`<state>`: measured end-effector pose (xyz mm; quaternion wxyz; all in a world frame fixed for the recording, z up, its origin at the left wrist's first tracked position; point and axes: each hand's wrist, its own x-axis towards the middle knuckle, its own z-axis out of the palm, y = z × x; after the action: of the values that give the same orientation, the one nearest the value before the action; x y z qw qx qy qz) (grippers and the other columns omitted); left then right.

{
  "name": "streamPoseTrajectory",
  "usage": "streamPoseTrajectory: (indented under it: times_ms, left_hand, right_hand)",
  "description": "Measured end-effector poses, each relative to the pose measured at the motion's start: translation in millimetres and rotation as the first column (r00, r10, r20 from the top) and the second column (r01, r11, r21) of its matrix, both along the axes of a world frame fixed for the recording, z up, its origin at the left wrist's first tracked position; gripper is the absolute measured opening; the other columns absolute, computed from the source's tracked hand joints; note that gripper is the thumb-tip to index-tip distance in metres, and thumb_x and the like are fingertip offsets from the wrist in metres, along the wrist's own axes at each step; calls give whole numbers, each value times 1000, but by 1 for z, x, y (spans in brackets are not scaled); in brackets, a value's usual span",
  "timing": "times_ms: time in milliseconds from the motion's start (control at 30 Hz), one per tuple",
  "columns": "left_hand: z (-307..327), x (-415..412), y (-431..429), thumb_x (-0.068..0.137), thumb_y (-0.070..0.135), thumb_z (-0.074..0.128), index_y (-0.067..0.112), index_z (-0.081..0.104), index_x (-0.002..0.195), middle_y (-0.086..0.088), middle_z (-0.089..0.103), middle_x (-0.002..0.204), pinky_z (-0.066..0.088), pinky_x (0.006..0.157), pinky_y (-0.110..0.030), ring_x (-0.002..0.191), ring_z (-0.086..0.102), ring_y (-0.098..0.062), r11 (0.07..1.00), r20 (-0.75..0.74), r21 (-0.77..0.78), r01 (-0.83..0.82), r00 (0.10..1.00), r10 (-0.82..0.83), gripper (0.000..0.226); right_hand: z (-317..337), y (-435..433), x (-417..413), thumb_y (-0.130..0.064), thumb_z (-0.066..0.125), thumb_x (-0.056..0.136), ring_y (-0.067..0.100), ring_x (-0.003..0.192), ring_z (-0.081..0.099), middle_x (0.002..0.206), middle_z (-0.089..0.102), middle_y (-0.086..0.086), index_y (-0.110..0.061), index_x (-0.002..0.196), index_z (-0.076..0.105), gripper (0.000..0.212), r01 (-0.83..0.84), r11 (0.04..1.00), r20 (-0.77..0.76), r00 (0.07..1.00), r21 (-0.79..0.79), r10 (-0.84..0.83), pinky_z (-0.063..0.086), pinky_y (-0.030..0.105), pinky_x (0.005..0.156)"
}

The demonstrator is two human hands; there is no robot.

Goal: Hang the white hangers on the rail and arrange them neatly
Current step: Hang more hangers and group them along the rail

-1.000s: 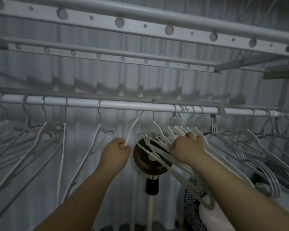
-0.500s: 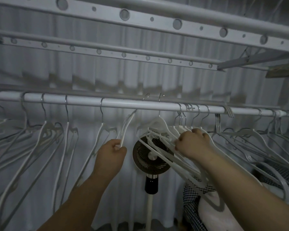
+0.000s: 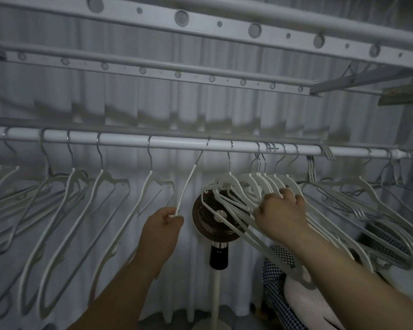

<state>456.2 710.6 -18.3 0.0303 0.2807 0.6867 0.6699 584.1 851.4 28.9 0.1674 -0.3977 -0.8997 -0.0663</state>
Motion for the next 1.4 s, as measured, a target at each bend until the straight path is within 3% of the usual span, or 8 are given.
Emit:
streamPoseTrajectory:
  times_ms: [133, 400, 500, 567, 733, 1067, 1233, 1400]
  left_hand:
    - [7, -5, 1, 89, 5, 49, -1, 60, 104, 0, 41, 58, 32, 34, -13, 46, 37, -10, 1000, 65, -11, 10, 998, -9, 20]
    - [22, -22, 17, 89, 2, 44, 9, 41, 56, -5, 35, 55, 21, 27, -9, 45, 29, -16, 993, 118, -116, 25, 993, -11, 33]
    - [10, -21, 7, 90, 2, 43, 9, 43, 57, -5, 38, 56, 22, 26, -9, 44, 30, -16, 984, 109, -168, 57, 993, -39, 34]
    - [0, -18, -7, 93, 4, 41, 9, 45, 57, -5, 43, 57, 25, 26, -10, 43, 33, -17, 967, 72, -251, 47, 997, -30, 36]
    - [-18, -9, -58, 96, 9, 35, 15, 49, 66, -3, 55, 65, 32, 36, -19, 43, 38, -16, 865, -16, -501, -12, 1000, 5, 34]
    - [-41, 81, -150, 95, 8, 40, 20, 57, 73, 11, 61, 52, 33, 37, -11, 29, 39, -3, 809, -90, -578, -102, 994, 61, 30]
    - [-46, 127, -185, 93, 7, 45, 18, 64, 80, 16, 66, 58, 38, 40, -12, 33, 44, -3, 837, -22, -535, -113, 993, 120, 25]
    - [-48, 156, -204, 90, 9, 51, 15, 65, 64, 9, 65, 51, 36, 39, -12, 37, 53, -1, 862, 179, -507, -31, 974, 140, 30]
  right_hand:
    - [-3, -6, 2, -28, 35, 95, 26, 138, 19, 136, 47, 6, -9, 116, 59, 37, -18, 1000, -30, 999, 7, 18, 11, 44, 114]
    - [-10, -27, 19, -34, 45, 90, 33, 143, 5, 150, 28, 8, -17, 118, 58, 35, -56, 987, -120, 990, 153, 75, 2, 50, 115]
    - [-22, -22, 28, -24, 51, 74, 26, 113, 46, 103, 67, 13, -11, 75, 68, 22, -211, 870, -406, 819, 445, 406, 40, 46, 95]
    - [-24, -22, 32, -20, 48, 74, 15, 90, 48, 83, 68, 10, -7, 70, 65, 22, -400, 767, -432, 652, 501, 623, 40, 25, 83]
    - [-31, -37, 15, -23, 48, 81, 5, 73, 48, 75, 67, 4, -8, 79, 67, 25, -660, 694, -389, 582, 288, 714, 41, 18, 65]
    - [-64, -63, -22, -25, 50, 92, 20, 137, 29, 148, 32, 8, -9, 142, 29, 56, -760, 468, -424, 644, -451, 637, 24, 21, 106]
    - [-61, -73, -5, -12, 56, 89, -11, 54, 53, 80, 56, -2, -2, 107, 64, 22, -761, 188, -404, 516, -621, 755, 35, 0, 49]
    - [-57, -71, 21, -17, 61, 86, 1, 47, 46, 62, 60, -7, -18, 61, 63, 25, -695, 151, -232, 425, -703, 875, 33, 12, 47]
